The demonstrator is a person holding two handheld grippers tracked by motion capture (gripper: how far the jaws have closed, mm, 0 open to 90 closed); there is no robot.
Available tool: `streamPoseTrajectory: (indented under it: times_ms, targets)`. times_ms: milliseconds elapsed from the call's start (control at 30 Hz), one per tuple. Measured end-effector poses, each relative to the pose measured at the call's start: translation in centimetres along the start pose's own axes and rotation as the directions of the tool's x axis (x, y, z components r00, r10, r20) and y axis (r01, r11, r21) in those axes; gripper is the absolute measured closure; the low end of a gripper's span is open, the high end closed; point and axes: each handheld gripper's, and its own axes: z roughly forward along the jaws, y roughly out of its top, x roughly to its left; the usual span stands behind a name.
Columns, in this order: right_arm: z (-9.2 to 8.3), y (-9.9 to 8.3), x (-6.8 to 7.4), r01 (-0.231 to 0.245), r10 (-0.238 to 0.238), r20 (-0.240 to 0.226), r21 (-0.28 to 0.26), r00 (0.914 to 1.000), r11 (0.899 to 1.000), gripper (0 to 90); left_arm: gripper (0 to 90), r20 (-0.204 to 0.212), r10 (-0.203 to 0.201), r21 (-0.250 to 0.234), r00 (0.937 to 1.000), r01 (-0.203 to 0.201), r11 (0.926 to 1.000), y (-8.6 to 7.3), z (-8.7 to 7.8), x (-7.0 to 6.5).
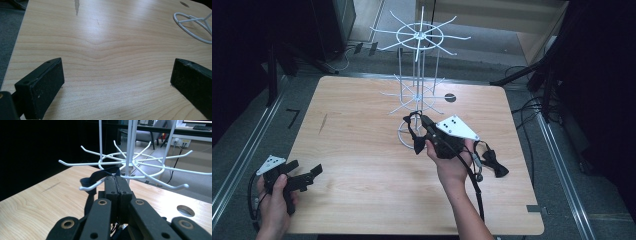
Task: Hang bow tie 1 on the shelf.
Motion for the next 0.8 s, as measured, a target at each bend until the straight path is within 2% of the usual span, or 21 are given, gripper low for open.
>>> streamPoseTrajectory:
  times_ms: [500, 700, 800]
  targets:
    - [0.9, -0.6, 0.0, 0.004, -0.004, -0.001, 0.029, 1.0000, 1.000, 89.4, 0.0, 0.000, -0.001, -0.001, 1.0000, 0.001, 1.0000, 0.0, 0.0, 0.0]
    - [1.1, -1.1, -0.1, 0.004, -0.003, -0.012, 0.043, 0.9999, 0.999, 85.6, 0.0, 0.001, -0.001, -0.001, 1.0000, 0.001, 1.0000, 0.0, 0.0, 0.0]
    - [1.0, -1.3, -0.3, 0.002, -0.001, -0.021, 0.046, 0.9998, 0.999, 78.8, 0.0, 0.001, -0.001, 0.000, 1.0000, 0.001, 1.0000, 0.0, 0.0, 0.0]
